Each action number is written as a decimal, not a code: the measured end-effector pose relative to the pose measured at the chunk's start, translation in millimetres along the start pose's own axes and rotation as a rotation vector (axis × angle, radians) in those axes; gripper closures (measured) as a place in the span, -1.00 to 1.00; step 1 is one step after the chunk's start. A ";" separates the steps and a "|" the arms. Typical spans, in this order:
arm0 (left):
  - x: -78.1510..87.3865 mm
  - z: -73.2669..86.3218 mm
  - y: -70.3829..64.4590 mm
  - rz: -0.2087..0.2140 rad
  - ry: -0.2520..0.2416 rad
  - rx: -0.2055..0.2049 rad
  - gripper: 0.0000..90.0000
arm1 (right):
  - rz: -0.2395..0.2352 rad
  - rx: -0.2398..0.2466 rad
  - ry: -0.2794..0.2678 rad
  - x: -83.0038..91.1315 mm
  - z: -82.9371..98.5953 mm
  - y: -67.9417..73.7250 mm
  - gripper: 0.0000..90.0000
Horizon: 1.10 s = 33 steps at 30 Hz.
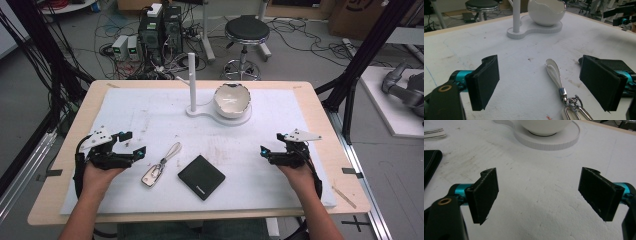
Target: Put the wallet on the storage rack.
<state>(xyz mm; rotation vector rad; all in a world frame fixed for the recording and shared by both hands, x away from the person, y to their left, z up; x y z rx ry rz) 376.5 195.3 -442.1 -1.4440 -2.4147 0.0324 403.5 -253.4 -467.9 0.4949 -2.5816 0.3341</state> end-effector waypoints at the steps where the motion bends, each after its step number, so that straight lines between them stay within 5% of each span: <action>1: -0.4 0.3 -0.1 0.002 0.001 0.003 -0.64 | -0.003 0.002 0.000 0.1 0.1 0.2 -0.63; 20: -10.1 -3.0 -11.1 0.046 0.020 0.000 -0.64 | 0.003 0.005 0.011 -1.2 1.7 -1.0 -0.63; 33: -46.1 -2.3 -33.2 0.128 0.095 -0.023 -0.64 | 0.006 0.016 0.015 0.3 2.4 -0.2 -0.63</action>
Point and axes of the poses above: each handheld gripper's, and its own axes: x roughly backward along the jaws, z roughly out of its underside, y roughly to its left, the point moved 9 cm from there along -x, roughly forward along the jaws, and after that the axes turned 15 degrees about z, right-handed, at the moved point
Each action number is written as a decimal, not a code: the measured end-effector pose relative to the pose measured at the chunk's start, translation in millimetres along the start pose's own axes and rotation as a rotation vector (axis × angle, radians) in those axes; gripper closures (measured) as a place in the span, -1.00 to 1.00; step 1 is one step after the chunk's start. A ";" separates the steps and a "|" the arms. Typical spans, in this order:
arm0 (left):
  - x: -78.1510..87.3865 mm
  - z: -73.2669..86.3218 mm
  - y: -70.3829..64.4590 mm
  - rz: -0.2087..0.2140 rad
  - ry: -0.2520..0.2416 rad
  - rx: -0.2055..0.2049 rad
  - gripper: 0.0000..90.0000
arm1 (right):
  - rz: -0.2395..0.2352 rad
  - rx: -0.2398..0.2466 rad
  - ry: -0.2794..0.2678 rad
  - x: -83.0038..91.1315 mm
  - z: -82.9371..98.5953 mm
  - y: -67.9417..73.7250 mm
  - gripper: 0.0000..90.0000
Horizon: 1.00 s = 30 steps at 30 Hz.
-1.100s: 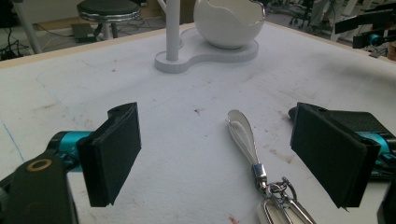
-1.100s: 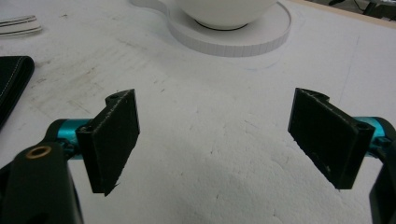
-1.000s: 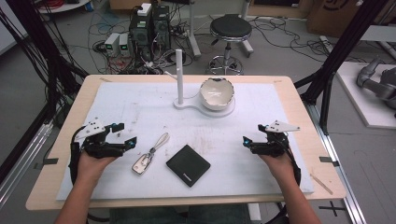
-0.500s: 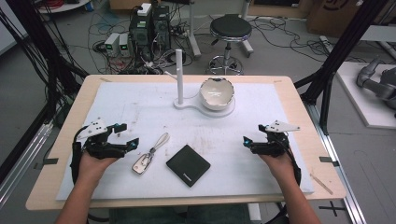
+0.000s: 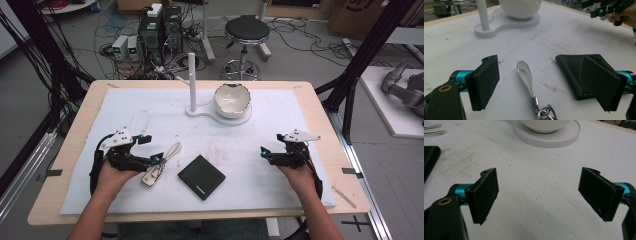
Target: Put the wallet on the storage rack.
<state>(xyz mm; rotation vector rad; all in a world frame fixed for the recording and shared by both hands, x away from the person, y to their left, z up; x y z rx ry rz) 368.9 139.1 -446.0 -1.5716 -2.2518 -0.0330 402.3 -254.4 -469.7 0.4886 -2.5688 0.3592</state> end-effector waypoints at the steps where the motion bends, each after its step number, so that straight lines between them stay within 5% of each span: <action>1: -2.8 0.0 -1.0 0.010 0.007 -0.003 -0.64 | 0.001 0.003 -0.001 0.3 0.2 -0.2 -0.63; 14: -46.5 -1.5 -10.8 0.082 0.128 -0.018 -0.64 | 0.025 0.019 0.010 11.9 9.4 -3.8 -0.63; 30: -85.3 16.8 -24.8 0.145 0.303 -0.019 -0.63 | 0.037 0.017 0.015 16.7 14.4 -7.4 -0.63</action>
Point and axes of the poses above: each handheld gripper's, and its own axes: x roughly backward along the jaws, z roughly out of its underside, y roughly to its left, the point moved 9 cm from there along -x, roughly forward along the jaws, and after that the axes turned 15 degrees about z, right-handed, at the moved point
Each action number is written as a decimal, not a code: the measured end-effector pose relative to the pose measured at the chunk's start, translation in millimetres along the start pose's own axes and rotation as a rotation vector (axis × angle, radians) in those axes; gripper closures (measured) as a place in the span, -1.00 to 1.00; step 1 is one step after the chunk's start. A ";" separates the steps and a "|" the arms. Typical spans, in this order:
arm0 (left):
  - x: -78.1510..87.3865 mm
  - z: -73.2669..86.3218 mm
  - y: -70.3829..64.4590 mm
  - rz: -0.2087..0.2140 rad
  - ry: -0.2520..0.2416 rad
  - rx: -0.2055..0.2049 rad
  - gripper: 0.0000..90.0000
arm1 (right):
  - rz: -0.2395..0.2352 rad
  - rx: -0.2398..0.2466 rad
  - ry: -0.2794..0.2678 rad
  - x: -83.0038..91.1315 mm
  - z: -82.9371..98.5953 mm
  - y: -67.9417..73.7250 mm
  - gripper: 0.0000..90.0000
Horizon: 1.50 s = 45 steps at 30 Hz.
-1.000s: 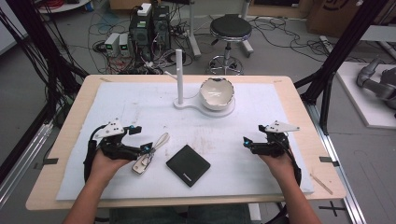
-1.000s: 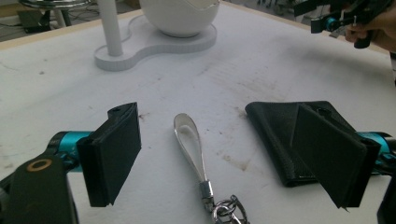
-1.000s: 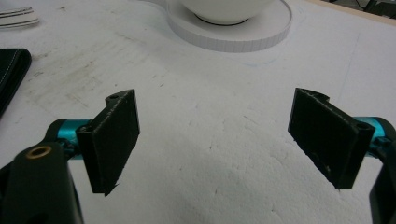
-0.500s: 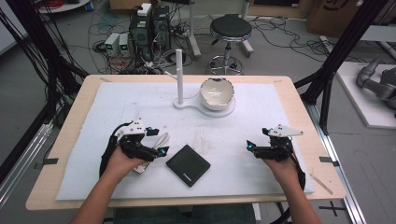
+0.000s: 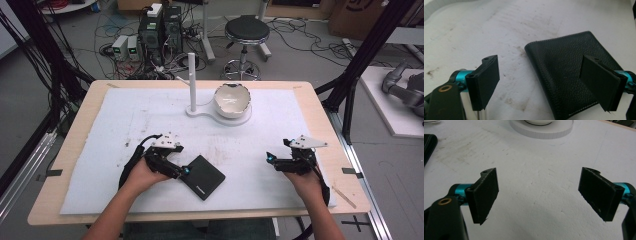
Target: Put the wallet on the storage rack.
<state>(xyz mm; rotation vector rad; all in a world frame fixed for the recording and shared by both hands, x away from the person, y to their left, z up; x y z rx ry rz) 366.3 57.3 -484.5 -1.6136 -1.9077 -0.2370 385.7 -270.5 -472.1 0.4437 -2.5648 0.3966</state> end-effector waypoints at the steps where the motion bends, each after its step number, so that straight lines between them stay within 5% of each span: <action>1: -1.8 1.2 -0.4 0.003 0.012 0.002 -0.63 | -0.001 0.004 0.002 -0.4 -0.4 0.6 -0.63; 10: -16.0 10.1 -2.5 0.014 0.124 0.034 -0.56 | -0.009 0.021 -0.004 -3.1 -3.6 4.8 -0.63; 17: -16.5 12.0 -5.1 0.041 0.151 0.067 -0.37 | -0.003 0.013 -0.002 -2.6 -2.2 2.2 -0.63; 20: -17.3 12.5 -7.2 0.072 0.142 0.126 -0.19 | -0.004 0.013 -0.001 -2.9 -2.4 2.8 -0.63; 27: -18.1 11.8 -7.1 0.067 0.168 0.134 -0.17 | -0.009 0.020 0.004 -3.8 -2.8 5.0 -0.63; 30: -17.9 11.8 -11.3 0.098 0.160 0.156 0.09 | -0.004 0.021 0.000 -3.6 -3.1 4.1 -0.63; 33: -17.6 12.2 -11.3 0.100 0.156 0.169 0.12 | -0.005 0.020 0.001 -3.3 -2.5 4.0 -0.63; 45: -13.2 6.6 -12.9 0.085 0.130 0.107 0.68 | -0.005 0.027 -0.001 -3.6 -3.6 5.2 -0.63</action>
Point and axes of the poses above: each handheld gripper's, and its own axes: x roughly backward along the jaws, z roughly out of its underside, y roughly to its left, the point moved 9 cm from there along -x, roughly forward along the jaws, and after that the axes turned 15 degrees about z, right-handed, at the moved point
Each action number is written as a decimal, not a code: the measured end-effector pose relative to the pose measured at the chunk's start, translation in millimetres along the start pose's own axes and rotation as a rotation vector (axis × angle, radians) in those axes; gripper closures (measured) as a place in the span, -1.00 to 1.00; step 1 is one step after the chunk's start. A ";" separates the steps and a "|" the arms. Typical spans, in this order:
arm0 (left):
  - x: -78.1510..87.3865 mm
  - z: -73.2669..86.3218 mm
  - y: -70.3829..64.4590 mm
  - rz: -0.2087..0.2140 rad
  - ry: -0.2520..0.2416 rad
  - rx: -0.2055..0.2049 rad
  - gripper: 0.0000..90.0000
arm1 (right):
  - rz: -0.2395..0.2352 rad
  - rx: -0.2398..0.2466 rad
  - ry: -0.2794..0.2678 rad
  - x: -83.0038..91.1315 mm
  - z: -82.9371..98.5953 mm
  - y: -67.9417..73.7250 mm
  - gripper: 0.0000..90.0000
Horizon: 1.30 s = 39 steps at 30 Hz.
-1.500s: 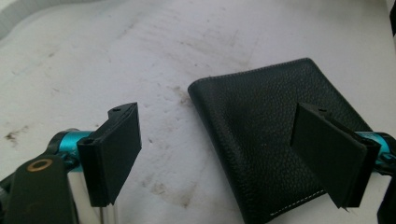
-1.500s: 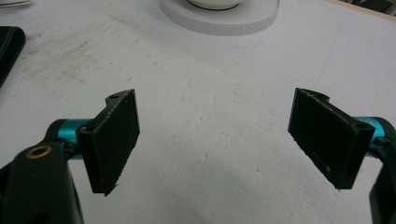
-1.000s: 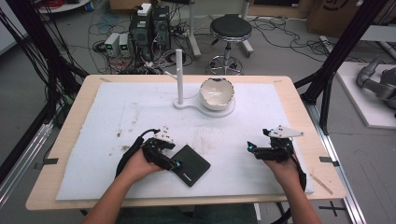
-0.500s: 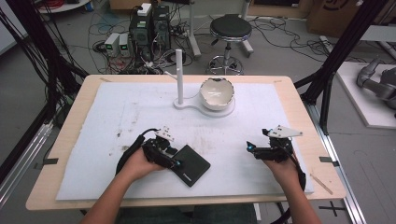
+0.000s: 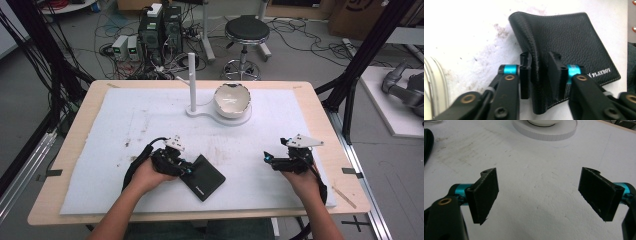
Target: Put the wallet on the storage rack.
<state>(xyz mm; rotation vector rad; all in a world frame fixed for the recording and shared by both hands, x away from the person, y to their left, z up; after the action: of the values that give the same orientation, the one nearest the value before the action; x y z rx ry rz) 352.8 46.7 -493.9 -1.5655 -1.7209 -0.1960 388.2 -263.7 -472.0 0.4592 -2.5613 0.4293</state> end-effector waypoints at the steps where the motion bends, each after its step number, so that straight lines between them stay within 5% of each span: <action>1: 0.8 -0.9 -0.8 -0.006 -0.002 -0.011 0.71 | 0.000 -0.001 0.001 0.0 0.1 0.1 -0.63; 9: 15.1 -13.0 -13.8 0.022 -0.086 -0.029 0.80 | 0.000 0.004 0.002 -0.8 0.9 0.0 -0.63; 15: 30.3 -27.4 -27.4 0.018 -0.135 -0.092 0.81 | -0.003 0.002 0.004 -1.4 1.2 0.1 -0.63; 28: 69.2 -63.2 -23.9 -0.081 -0.219 -0.134 0.83 | -0.017 0.009 0.004 -2.9 -1.9 9.2 -0.63; 39: 84.0 -113.6 -12.3 -0.151 -0.236 -0.162 0.83 | -0.024 0.021 0.002 -5.8 -4.1 12.6 -0.63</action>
<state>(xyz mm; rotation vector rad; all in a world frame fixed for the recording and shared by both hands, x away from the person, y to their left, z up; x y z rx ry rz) 397.2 42.2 -359.3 -1.6267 -2.0541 -0.2394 389.7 -249.5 -474.2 0.4966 -2.5490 0.4486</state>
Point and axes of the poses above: each handheld gripper's, and its own axes: x roughly backward along the jaws, z roughly out of its underside, y roughly to its left, the point moved 9 cm from there along -x, roughly forward along the jaws, and after that the axes turned 15 degrees about z, right-handed, at the moved point
